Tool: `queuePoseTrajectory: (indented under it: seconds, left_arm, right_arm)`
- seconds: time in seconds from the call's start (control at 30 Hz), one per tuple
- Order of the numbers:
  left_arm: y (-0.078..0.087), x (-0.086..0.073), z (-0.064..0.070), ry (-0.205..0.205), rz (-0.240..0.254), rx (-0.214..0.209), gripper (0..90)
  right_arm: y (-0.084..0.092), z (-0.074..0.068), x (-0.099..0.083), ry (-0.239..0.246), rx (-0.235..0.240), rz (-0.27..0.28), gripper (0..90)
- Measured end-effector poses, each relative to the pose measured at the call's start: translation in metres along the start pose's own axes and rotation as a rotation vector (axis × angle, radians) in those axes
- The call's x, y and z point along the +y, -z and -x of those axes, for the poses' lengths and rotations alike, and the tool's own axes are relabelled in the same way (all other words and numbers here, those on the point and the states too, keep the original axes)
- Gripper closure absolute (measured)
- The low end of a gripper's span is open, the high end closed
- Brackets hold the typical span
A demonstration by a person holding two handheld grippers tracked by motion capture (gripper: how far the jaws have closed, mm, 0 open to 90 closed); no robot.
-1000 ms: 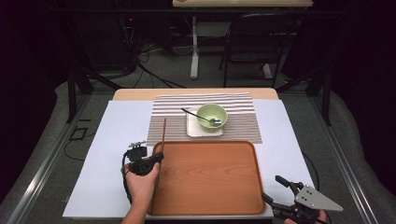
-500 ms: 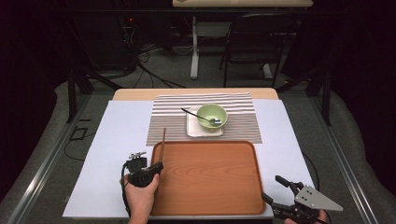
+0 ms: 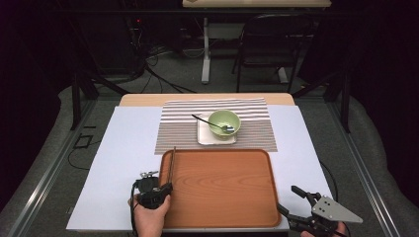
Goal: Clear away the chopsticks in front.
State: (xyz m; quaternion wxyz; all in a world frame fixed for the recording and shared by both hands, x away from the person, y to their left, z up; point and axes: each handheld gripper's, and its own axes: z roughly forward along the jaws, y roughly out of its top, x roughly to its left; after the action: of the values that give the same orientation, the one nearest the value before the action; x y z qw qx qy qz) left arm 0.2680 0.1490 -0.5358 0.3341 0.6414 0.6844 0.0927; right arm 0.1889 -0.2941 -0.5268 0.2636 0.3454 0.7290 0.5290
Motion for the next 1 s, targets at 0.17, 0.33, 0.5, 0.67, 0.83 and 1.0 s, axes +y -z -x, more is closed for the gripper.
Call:
queuePoseTrajectory:
  seconds: [0.17,0.33,0.5,0.67,0.83,1.0]
  left_arm:
    - [-0.0032,-0.0050,0.0044,-0.037,-0.003,0.045,85.2]
    - [-0.0067,-0.0088,0.0045,-0.033,-0.009,0.052,85.2]
    - [-0.0062,-0.0089,0.0041,-0.026,-0.011,0.050,85.1]
    - [-0.0061,-0.0098,0.0033,-0.023,-0.003,0.048,84.0]
    - [-0.0059,-0.0102,0.0031,-0.015,0.002,0.054,85.0]
    - [-0.0061,-0.0109,0.0033,-0.009,0.013,0.064,85.0]
  right_arm:
    - [0.0003,0.0001,-0.0001,0.003,0.000,0.001,26.3]
    - [0.0004,0.0002,-0.0001,0.006,0.001,0.002,26.3]
    - [0.0004,0.0002,-0.0001,0.006,0.001,0.003,26.3]
    - [0.0003,-0.0001,0.0000,0.004,0.001,0.002,26.3]
    - [0.0004,0.0000,0.0000,0.006,0.001,0.004,26.3]
    - [0.0004,0.0000,0.0000,0.006,0.002,0.003,26.3]
